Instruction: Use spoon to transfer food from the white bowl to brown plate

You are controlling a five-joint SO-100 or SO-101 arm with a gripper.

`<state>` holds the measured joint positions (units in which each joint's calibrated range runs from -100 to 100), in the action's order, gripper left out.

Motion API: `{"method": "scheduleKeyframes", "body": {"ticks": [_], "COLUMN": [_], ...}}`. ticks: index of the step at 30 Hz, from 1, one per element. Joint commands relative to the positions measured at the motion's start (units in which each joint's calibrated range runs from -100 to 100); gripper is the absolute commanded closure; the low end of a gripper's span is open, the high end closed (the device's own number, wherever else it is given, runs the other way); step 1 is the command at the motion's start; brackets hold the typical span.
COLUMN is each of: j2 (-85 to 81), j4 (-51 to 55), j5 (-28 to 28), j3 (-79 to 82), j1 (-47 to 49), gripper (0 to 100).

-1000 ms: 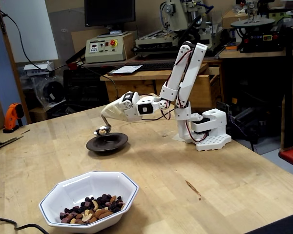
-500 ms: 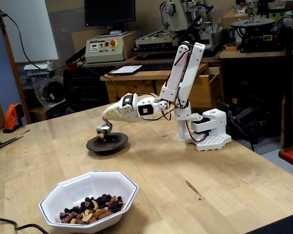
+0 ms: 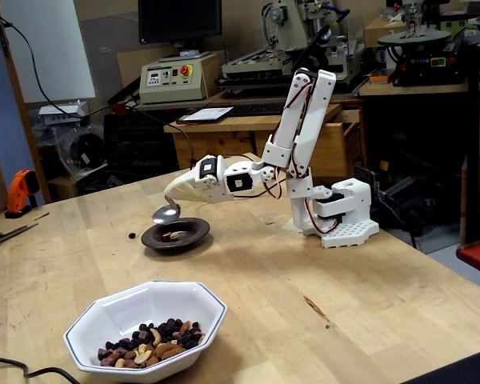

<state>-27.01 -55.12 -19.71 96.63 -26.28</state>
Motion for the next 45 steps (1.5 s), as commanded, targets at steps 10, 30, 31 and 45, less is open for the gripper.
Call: {"method": "scheduleKeyframes", "body": {"ticks": [10,30,31,45], "j2": [-0.3,-0.6,-0.5,-0.8], "j4": [-0.8,-0.7,-0.7,6.9], "j5": [-4.4,-4.9,-4.9,-4.9], "j3": [0.3,-3.4,-4.3,-16.3], "j1": [0.9,1.2,1.2,9.8], "gripper": [96,96,96,96]}}
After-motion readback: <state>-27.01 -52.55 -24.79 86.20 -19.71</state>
